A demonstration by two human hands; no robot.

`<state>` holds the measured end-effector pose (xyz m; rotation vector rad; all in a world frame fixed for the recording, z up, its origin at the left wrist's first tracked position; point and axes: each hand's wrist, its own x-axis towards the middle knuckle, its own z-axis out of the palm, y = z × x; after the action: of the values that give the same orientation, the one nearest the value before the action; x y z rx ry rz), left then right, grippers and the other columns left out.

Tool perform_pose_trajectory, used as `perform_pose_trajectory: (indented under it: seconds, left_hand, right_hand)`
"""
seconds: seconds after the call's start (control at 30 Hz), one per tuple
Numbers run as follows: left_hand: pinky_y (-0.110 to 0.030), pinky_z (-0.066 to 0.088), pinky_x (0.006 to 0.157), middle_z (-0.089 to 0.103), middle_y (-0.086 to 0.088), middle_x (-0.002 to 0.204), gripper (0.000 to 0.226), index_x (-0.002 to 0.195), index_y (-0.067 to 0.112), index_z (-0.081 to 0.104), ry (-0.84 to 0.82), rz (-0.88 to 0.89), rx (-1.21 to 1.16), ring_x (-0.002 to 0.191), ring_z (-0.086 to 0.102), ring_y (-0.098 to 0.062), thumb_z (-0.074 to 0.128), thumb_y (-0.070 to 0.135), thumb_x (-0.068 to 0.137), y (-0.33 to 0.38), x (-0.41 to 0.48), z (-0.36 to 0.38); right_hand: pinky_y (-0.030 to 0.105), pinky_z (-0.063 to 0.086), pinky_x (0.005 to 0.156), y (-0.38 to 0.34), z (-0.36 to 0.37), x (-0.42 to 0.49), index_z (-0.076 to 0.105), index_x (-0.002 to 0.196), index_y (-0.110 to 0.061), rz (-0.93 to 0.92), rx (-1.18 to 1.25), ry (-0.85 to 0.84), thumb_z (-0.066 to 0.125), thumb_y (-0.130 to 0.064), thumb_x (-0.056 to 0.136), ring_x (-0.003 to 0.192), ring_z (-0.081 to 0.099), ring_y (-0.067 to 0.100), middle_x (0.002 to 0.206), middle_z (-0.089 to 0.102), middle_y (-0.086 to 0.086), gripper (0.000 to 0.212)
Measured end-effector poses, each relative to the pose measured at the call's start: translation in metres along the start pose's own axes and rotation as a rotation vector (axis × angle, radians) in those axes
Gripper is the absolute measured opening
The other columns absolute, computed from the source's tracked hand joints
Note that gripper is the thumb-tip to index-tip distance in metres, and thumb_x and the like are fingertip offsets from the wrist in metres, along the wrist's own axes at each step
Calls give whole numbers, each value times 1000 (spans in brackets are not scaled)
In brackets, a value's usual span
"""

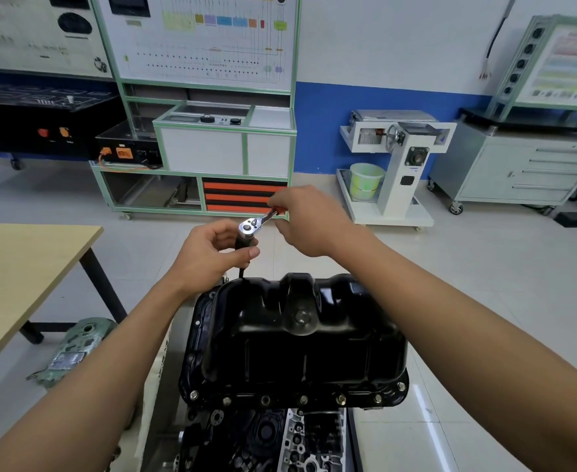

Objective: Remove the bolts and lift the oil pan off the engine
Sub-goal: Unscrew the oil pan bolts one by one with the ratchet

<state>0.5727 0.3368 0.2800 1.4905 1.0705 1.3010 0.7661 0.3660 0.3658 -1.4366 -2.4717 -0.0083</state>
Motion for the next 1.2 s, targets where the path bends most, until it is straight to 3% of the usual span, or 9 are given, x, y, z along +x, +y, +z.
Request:
perform_pose_trajectory:
  seconds: [0.17,0.27,0.43,0.53,0.6,0.7,0.83,1.0,1.2]
  left_hand:
    - [-33,63,65,77,-6,89,26,87,22,73,112,9,25,77,71,-19,87,26,66,0,0,2]
    - [-36,63,62,77,-5,86,29,89,9,68,171,25,85,73,70,-20,89,17,72,-2,3,5]
    - [-31,60,67,74,-6,81,29,84,2,59,251,80,173,75,67,-19,86,-2,74,-4,4,12]
    - [-39,57,78,74,-15,88,26,86,0,59,257,87,205,82,67,-22,82,-6,75,-4,4,12]
    - [-40,58,75,75,-15,88,25,86,8,63,217,80,176,82,68,-24,81,-6,77,-2,4,10]
    - [-38,60,64,74,-17,90,19,92,13,70,123,57,116,79,65,-28,80,-1,83,2,2,4]
    - [-44,61,70,74,-13,89,18,93,19,76,63,43,116,72,63,-27,80,3,84,2,-1,-2]
    - [-32,62,67,76,-3,89,28,97,25,76,43,23,57,82,69,-17,78,0,85,1,-4,-1]
    - [-42,60,84,77,-9,94,26,102,15,73,-14,30,142,90,73,-25,83,1,81,6,-4,0]
  right_hand:
    - [34,49,73,-4,-6,-17,70,106,-21,30,-78,-7,58,-32,93,93,60,28,101,64,3,20]
    - [32,42,69,-12,-11,-29,72,99,-25,30,-42,-47,63,-40,90,87,59,25,92,59,0,19]
    - [27,39,51,-30,-10,-42,69,64,-20,-1,110,-128,69,-47,82,57,54,12,57,56,-5,33]
    - [26,36,49,-37,-6,-43,63,56,-21,-14,132,-121,69,-52,82,53,49,8,52,52,-5,41]
    - [27,39,50,-36,-8,-41,67,59,-21,-13,143,-140,70,-51,82,53,50,8,53,54,-4,38]
    - [33,55,64,-27,-14,-34,74,73,-21,-7,143,-166,71,-42,83,67,61,14,68,67,-4,23]
    - [40,57,82,-17,-20,-22,73,88,-28,21,87,-126,69,-32,88,88,64,21,90,64,-3,5]
    - [40,57,80,-7,-15,-7,76,99,-27,33,26,-77,62,-20,91,91,63,24,95,68,-2,18]
    - [43,49,98,-3,0,3,64,131,-25,-1,45,-41,54,-10,95,122,55,27,135,61,2,40]
